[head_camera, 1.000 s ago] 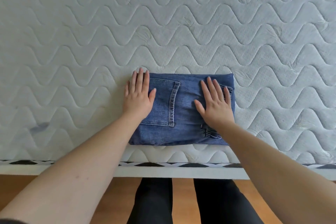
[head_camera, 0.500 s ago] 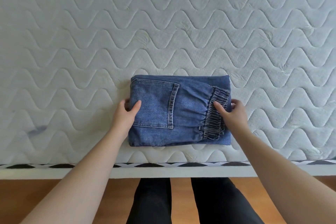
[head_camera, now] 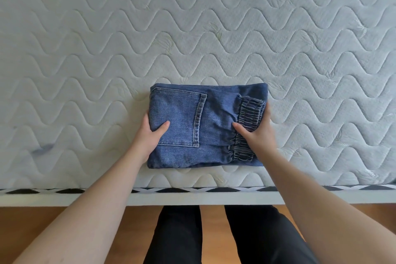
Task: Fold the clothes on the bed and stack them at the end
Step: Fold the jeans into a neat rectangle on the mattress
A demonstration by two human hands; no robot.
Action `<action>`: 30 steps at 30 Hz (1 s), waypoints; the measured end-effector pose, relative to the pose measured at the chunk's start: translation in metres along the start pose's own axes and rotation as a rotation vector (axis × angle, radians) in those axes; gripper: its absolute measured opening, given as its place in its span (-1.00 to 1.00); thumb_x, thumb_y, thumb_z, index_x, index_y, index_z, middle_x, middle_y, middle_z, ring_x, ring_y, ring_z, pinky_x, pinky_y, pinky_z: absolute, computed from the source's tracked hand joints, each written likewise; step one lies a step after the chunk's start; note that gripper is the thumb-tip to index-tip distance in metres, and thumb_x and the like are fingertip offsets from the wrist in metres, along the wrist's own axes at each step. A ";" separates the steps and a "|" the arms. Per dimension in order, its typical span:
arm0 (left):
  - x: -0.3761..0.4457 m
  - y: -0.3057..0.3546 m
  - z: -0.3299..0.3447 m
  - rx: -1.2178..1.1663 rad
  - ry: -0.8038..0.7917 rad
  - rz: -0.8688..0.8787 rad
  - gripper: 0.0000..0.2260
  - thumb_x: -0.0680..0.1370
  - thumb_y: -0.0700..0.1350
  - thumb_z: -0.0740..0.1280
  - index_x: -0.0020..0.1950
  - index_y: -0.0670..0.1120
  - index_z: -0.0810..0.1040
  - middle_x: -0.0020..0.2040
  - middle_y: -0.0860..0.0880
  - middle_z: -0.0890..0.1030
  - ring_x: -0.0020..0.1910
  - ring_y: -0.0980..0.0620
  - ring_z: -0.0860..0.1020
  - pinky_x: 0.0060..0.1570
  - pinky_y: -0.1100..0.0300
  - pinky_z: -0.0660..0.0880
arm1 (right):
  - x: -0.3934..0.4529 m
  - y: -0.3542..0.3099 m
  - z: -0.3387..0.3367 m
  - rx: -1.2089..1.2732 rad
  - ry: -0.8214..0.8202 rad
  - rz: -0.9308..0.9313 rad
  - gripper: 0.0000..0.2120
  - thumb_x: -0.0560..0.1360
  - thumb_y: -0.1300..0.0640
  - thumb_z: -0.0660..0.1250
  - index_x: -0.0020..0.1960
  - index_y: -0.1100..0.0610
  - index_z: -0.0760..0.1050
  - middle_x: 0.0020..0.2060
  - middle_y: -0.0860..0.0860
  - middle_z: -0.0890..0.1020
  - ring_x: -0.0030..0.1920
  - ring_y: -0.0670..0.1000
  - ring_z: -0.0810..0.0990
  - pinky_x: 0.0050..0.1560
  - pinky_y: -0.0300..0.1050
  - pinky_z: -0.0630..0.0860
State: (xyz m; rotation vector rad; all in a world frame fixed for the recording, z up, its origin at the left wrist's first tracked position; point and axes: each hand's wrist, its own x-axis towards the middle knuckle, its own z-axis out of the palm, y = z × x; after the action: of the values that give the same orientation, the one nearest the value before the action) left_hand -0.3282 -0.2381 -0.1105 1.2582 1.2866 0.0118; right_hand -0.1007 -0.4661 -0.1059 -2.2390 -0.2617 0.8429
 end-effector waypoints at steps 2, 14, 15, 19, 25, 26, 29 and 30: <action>-0.004 0.006 0.002 0.019 0.007 -0.004 -0.45 0.48 0.02 0.49 0.38 0.21 0.31 0.21 0.12 0.58 0.16 0.09 0.59 0.22 -0.04 0.52 | 0.000 -0.002 -0.002 0.027 -0.010 -0.007 -0.03 0.33 -0.14 0.53 0.52 -0.25 -0.03 0.25 -0.26 0.49 0.16 -0.19 0.49 0.19 -0.15 0.38; -0.144 0.098 0.029 0.090 0.045 0.160 -0.36 0.34 0.17 0.48 0.37 0.25 0.34 0.18 0.19 0.59 0.12 0.14 0.60 0.16 -0.06 0.57 | -0.066 -0.050 -0.136 0.122 0.033 -0.131 -0.15 0.35 -0.11 0.55 0.49 -0.19 0.15 0.10 -0.33 0.57 0.06 -0.44 0.51 0.04 -0.38 0.40; -0.158 0.109 0.031 0.101 0.024 0.170 -0.34 0.32 0.19 0.48 0.38 0.25 0.33 0.19 0.19 0.59 0.13 0.13 0.60 0.18 -0.08 0.56 | -0.077 -0.055 -0.154 0.131 0.046 -0.143 -0.15 0.35 -0.11 0.55 0.49 -0.19 0.15 0.11 -0.35 0.57 0.07 -0.45 0.50 0.02 -0.43 0.38; -0.216 0.149 0.044 0.121 -0.028 0.248 -0.33 0.33 0.17 0.47 0.40 0.24 0.32 0.22 0.20 0.58 0.16 0.18 0.59 0.25 -0.05 0.51 | -0.121 -0.066 -0.219 0.163 0.069 -0.171 -0.19 0.36 -0.09 0.55 0.45 -0.23 0.15 0.08 -0.45 0.54 0.06 -0.42 0.53 -0.01 -0.44 0.39; -0.292 0.202 0.066 0.133 -0.031 0.347 -0.38 0.37 0.15 0.46 0.37 0.32 0.31 0.15 0.33 0.58 0.07 0.30 0.60 0.07 0.15 0.53 | -0.177 -0.080 -0.291 0.209 0.089 -0.218 -0.23 0.40 -0.01 0.53 0.43 -0.26 0.15 0.04 -0.54 0.50 0.03 -0.47 0.51 -0.08 -0.58 0.38; -0.302 0.209 0.067 0.134 -0.031 0.370 -0.39 0.36 0.17 0.46 0.36 0.34 0.31 0.13 0.38 0.57 0.05 0.32 0.60 0.02 0.20 0.51 | -0.185 -0.081 -0.300 0.222 0.096 -0.235 -0.27 0.40 0.03 0.53 0.41 -0.25 0.19 0.06 -0.51 0.52 0.05 -0.43 0.52 -0.05 -0.56 0.39; -0.324 0.225 0.069 0.147 -0.043 0.418 -0.36 0.32 0.24 0.46 0.36 0.33 0.33 0.12 0.35 0.59 0.05 0.28 0.62 0.00 0.17 0.52 | -0.206 -0.084 -0.321 0.266 0.118 -0.261 -0.27 0.42 0.09 0.52 0.42 -0.20 0.21 0.10 -0.38 0.56 0.08 -0.33 0.57 0.04 -0.35 0.44; -0.328 0.229 0.069 0.140 -0.052 0.426 -0.36 0.31 0.25 0.46 0.36 0.34 0.33 0.11 0.31 0.61 0.05 0.24 0.63 0.02 0.12 0.54 | -0.215 -0.085 -0.325 0.284 0.129 -0.262 -0.27 0.42 0.09 0.52 0.42 -0.24 0.20 0.10 -0.37 0.57 0.07 -0.32 0.57 0.04 -0.31 0.44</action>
State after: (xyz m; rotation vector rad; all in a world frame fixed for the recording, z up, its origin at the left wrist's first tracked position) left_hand -0.2635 -0.3964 0.2574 1.6236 0.9678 0.1945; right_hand -0.0523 -0.6744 0.2308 -1.9333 -0.3428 0.5554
